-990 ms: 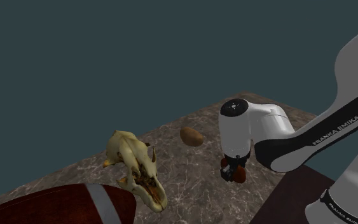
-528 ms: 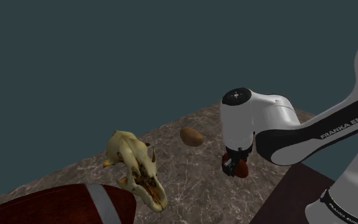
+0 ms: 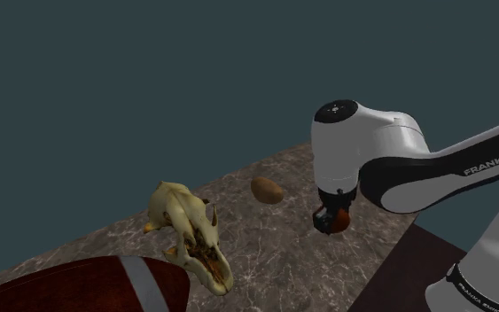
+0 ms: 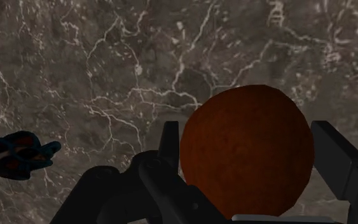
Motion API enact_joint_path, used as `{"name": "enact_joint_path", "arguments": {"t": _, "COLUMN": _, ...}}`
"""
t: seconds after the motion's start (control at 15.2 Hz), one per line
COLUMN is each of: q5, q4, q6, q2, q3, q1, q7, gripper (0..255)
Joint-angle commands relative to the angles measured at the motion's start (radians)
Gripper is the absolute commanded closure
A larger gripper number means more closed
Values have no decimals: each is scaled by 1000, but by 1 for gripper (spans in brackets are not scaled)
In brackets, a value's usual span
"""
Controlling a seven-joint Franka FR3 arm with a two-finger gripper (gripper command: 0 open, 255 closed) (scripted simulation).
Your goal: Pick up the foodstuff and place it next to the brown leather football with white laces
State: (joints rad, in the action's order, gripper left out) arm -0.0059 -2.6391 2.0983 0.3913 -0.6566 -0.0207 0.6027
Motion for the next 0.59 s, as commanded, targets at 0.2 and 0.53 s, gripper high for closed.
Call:
{"name": "enact_joint_path", "arguments": {"t": 0.2, "q5": 18, "q4": 33, "q6": -77, "q2": 50, "q3": 24, "q1": 15, "q7": -31, "gripper": 255}}
{"name": "enact_joint_path", "arguments": {"t": 0.53, "q5": 28, "q4": 71, "q6": -153, "q2": 93, "q3": 47, "q1": 24, "q7": -57, "gripper": 255}}
